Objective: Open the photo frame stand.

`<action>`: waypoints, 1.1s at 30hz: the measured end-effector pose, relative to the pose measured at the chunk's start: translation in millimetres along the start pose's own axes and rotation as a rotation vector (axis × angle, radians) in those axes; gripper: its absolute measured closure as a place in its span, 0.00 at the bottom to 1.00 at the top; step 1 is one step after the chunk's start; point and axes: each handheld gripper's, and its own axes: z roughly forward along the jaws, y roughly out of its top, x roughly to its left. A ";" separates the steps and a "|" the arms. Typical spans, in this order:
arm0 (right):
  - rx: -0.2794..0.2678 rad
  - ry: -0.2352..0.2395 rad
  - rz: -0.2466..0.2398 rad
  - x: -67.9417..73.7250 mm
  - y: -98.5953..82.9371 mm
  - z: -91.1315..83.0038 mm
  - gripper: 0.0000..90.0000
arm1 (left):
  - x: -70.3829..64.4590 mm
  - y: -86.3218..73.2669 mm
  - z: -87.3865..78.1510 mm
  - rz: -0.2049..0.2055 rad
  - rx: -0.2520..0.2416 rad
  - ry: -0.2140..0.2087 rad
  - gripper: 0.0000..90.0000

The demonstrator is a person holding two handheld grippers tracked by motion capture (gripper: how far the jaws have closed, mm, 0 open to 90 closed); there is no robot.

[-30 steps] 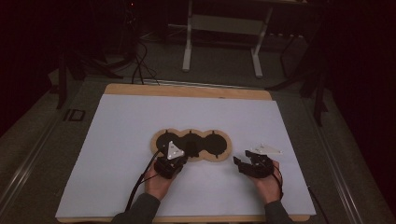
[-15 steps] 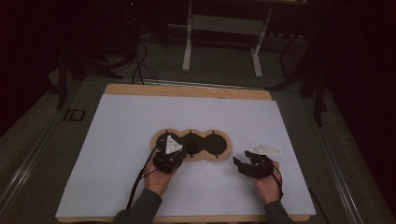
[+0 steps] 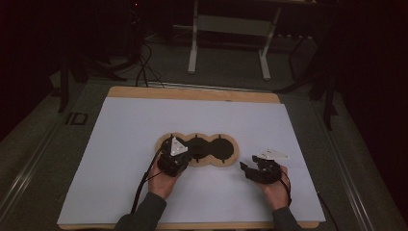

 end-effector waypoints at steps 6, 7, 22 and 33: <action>0.000 0.000 0.000 0.1 0.0 0.0 0.44 | -0.7 -0.8 0.0 0.009 0.010 -0.009 0.82; 0.001 0.000 0.000 0.1 0.0 0.0 0.44 | -0.8 -0.8 -0.4 0.009 0.010 -0.009 0.79; 0.004 0.003 -0.004 0.3 -0.2 0.2 0.44 | -0.3 1.6 -5.1 0.057 0.005 0.027 0.46; 0.004 0.004 -0.005 0.4 -0.2 0.2 0.44 | -4.4 19.0 -10.7 0.133 -0.026 0.030 0.49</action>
